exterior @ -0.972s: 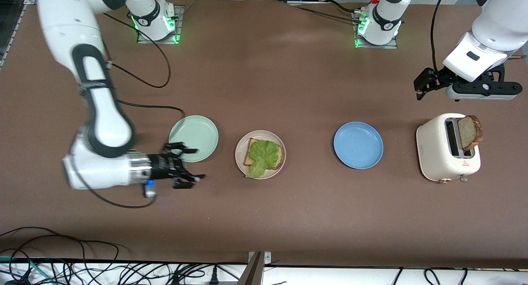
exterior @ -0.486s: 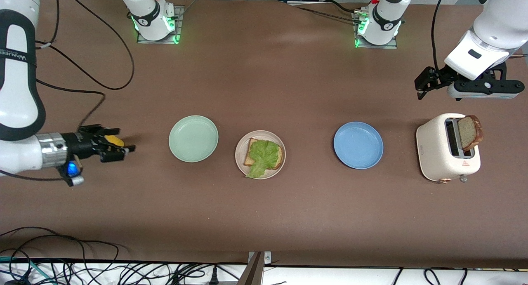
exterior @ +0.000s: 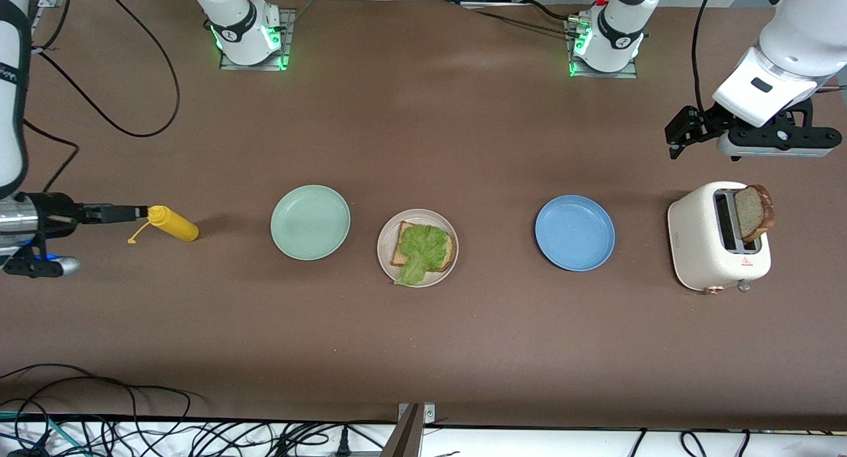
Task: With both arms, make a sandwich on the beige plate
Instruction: 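Withdraw the right gripper back beside the yellow mustard bottle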
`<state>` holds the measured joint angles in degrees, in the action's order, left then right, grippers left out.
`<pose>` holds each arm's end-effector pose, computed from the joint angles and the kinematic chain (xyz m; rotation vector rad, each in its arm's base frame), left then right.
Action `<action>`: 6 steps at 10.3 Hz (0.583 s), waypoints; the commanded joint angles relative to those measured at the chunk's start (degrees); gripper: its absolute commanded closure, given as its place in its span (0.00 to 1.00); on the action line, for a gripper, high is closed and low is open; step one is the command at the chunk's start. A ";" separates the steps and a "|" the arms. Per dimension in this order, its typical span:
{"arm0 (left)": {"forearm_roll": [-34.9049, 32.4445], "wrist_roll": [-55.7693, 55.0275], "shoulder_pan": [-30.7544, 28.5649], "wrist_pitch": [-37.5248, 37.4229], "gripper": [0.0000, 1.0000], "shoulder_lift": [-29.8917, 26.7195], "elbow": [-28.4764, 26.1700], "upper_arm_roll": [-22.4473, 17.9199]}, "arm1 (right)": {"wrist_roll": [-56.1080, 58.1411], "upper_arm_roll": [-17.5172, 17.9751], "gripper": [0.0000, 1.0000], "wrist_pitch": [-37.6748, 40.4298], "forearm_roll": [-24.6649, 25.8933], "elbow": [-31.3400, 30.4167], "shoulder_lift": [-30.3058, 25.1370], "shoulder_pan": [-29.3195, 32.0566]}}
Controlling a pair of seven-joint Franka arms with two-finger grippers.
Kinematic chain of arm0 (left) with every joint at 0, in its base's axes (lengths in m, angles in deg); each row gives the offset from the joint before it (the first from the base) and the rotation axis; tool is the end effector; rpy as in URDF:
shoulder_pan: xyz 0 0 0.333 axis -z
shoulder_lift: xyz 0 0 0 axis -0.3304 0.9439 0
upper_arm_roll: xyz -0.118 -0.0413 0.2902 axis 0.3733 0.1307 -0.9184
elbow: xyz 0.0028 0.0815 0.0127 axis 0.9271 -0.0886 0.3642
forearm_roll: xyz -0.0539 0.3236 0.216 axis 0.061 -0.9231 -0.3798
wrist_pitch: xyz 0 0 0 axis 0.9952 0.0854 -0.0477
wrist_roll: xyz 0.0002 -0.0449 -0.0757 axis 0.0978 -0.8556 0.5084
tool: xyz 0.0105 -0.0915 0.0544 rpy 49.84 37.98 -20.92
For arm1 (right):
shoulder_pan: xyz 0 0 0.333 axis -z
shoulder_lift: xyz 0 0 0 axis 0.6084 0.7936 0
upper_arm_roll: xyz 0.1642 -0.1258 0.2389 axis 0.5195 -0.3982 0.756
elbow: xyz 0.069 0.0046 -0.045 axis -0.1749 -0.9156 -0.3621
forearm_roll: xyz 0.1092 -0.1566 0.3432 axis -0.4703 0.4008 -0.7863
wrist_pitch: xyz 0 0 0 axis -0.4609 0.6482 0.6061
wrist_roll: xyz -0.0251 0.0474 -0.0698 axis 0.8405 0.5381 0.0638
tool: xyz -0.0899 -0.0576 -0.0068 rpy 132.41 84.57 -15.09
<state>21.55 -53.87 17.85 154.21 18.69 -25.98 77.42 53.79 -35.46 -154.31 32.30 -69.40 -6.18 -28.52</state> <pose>0.5383 -0.0810 0.5906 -3.0546 0.0892 -0.1341 0.6726 -0.0998 0.4237 -2.8500 -0.0453 0.5243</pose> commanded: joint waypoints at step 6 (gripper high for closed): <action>-0.15 1.30 -0.24 -0.46 0.00 -0.13 0.90 -0.26 | 30.47 -3.39 0.00 -32.84 4.39 -39.16 -23.35 -0.16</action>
<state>21.54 -53.87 17.82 154.21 18.67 -25.97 77.20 78.73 -37.97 -180.71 36.11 -96.27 -21.32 -28.54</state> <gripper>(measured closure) 0.000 0.000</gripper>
